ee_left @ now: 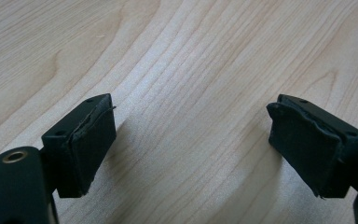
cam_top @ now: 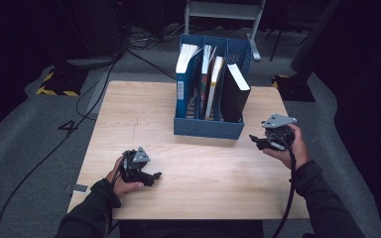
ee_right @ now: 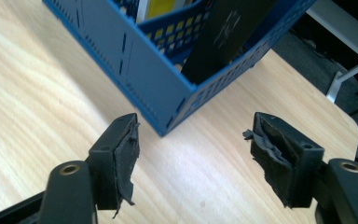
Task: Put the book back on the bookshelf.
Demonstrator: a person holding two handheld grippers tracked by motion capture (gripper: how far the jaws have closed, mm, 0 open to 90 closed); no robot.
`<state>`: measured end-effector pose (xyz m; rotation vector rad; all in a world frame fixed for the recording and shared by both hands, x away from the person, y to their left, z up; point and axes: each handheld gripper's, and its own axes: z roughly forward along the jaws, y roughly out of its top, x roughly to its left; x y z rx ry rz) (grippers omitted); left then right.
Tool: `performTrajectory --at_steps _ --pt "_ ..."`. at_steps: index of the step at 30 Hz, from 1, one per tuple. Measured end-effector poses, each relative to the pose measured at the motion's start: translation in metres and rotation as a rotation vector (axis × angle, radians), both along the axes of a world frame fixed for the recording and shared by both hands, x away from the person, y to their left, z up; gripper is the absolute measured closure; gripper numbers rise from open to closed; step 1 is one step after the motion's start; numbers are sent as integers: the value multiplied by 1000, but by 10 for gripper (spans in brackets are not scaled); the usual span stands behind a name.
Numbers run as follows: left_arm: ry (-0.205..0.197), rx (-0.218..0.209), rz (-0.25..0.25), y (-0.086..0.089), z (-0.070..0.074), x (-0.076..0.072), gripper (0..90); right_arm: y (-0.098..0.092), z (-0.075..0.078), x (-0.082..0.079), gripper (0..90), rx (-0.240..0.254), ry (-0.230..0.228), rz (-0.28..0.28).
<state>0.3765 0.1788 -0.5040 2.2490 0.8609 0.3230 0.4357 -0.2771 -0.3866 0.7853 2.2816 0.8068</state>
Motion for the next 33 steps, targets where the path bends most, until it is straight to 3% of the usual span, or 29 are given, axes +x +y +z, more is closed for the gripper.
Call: performTrajectory --at_steps 15,33 --pt "-2 3 -1 0 0 0 147 -25 -31 -24 321 1 25 -6" --pt "-2 2 -1 0 0 0 147 -72 -65 -45 295 86 58 -43"
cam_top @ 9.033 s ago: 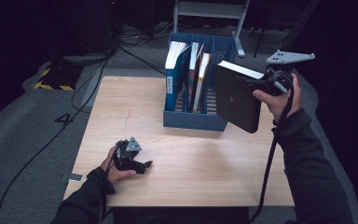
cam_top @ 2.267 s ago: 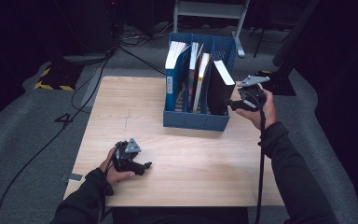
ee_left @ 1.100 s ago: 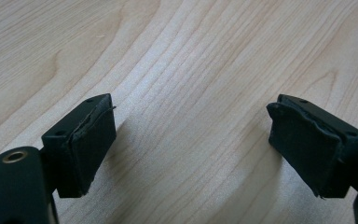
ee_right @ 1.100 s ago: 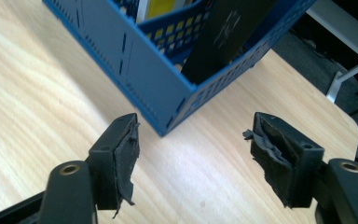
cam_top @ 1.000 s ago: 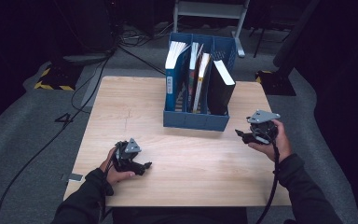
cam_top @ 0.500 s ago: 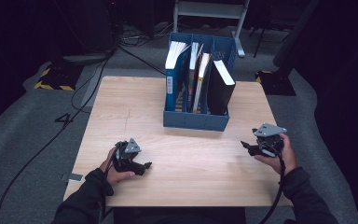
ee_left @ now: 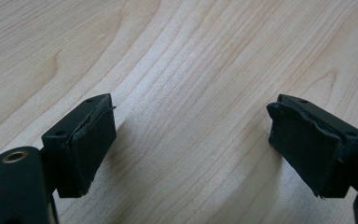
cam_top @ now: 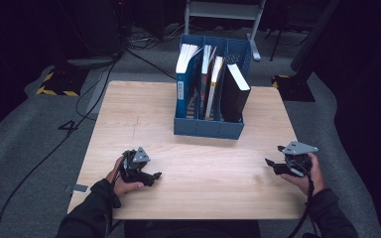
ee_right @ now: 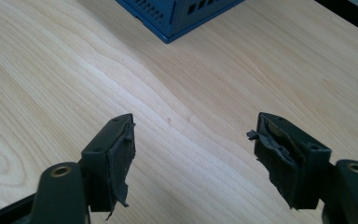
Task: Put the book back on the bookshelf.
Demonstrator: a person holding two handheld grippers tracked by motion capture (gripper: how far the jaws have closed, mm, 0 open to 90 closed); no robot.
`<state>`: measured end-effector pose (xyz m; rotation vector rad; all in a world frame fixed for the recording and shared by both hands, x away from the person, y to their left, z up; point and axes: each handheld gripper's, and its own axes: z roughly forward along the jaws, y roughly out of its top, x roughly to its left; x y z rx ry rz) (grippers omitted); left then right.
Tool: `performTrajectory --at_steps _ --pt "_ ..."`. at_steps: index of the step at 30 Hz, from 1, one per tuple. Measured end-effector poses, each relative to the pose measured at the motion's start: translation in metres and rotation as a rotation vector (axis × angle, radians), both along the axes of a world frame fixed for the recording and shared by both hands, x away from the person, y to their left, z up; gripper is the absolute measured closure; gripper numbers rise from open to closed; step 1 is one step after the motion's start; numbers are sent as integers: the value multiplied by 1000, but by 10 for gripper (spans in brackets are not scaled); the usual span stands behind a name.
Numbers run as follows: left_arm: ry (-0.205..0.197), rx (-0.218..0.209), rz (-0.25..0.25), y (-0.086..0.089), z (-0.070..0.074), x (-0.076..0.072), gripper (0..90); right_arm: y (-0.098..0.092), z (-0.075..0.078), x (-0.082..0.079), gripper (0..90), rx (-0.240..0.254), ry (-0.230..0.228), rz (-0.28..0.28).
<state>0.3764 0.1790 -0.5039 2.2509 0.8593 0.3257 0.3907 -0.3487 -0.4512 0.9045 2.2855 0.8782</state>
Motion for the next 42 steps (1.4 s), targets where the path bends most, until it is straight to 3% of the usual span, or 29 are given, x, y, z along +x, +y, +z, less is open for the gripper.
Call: performTrajectory --at_steps 3,12,15,18,28,32,42 --pt "0 0 0 0 0 0 147 -10 -6 -3 287 41 13 -4" --pt "0 0 0 0 0 0 147 -32 -20 -10 273 91 46 -43" --pt "-2 1 0 0 0 0 147 -41 -26 -10 262 153 76 -52" --pt "0 -2 4 0 0 -1 147 -43 -29 -11 262 138 79 -77" --pt "-2 -1 3 1 0 -1 147 -53 -44 -18 246 182 111 -101" --pt "-3 -1 4 1 0 -1 147 -55 -52 -19 234 168 128 -127" --pt "-3 -1 4 1 0 -1 147 -57 -53 -19 204 181 137 -143"
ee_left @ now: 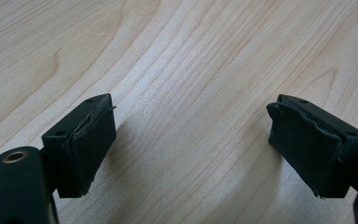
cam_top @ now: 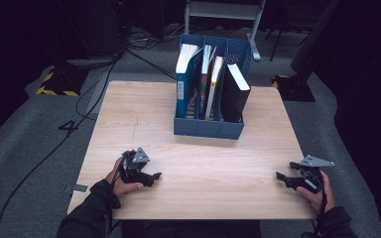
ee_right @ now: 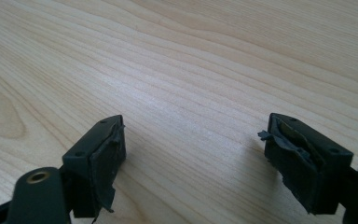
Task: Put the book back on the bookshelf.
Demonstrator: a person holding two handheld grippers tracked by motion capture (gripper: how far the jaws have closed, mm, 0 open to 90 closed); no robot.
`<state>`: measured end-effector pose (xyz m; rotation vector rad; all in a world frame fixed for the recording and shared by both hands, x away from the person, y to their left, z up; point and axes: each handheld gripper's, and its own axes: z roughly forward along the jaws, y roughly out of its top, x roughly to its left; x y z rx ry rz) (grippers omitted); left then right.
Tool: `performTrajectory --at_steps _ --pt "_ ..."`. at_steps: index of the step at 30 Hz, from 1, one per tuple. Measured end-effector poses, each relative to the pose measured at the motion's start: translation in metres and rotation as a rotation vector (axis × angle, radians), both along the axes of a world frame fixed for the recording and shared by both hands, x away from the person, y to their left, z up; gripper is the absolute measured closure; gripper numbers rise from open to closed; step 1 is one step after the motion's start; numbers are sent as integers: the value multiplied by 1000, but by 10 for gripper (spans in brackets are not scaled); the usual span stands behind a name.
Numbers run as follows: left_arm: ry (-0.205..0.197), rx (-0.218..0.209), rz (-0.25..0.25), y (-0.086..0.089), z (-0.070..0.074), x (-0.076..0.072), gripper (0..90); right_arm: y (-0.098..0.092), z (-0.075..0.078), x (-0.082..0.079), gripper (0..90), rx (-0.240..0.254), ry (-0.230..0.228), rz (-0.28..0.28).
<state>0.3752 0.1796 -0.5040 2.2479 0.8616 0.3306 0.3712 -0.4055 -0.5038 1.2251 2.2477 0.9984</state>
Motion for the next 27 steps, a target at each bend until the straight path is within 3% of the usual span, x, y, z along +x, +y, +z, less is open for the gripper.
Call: performTrajectory --at_steps 27 --pt "4 -2 -14 1 0 0 147 3 0 2 172 -5 4 -27"
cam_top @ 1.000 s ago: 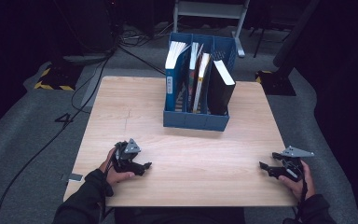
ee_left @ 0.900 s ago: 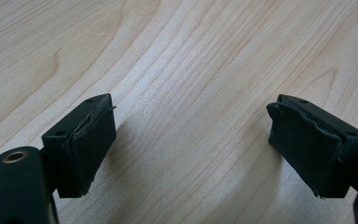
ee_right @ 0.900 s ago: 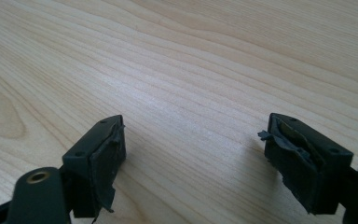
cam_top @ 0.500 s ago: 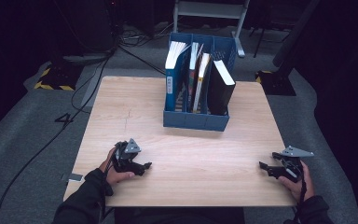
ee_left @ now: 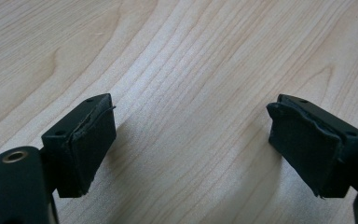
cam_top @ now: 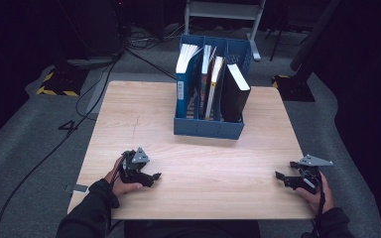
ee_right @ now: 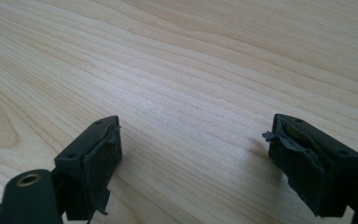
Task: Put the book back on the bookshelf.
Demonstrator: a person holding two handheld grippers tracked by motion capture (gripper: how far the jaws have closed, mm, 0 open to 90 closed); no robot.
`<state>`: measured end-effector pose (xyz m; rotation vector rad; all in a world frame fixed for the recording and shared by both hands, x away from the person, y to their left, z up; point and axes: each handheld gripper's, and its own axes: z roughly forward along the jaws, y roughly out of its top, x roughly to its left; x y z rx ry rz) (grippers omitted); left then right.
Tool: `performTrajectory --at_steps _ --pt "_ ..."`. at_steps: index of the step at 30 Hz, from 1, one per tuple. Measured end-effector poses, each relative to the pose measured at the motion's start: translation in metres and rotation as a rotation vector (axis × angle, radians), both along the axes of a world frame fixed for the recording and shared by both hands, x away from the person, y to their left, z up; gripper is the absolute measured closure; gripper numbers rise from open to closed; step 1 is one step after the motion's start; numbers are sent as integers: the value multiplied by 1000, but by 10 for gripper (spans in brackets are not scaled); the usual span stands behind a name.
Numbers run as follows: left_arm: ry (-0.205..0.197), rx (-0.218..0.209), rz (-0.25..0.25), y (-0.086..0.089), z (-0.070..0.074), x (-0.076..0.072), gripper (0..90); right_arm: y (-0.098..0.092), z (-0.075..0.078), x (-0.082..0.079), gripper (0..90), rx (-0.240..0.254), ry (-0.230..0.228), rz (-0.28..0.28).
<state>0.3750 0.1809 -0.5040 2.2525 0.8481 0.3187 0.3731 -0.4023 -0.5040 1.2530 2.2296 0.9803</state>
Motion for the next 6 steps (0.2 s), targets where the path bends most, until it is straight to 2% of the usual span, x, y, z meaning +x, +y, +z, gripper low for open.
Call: performTrajectory --at_steps 6 --pt "0 0 -2 0 0 0 146 0 0 0 168 -1 0 -3"
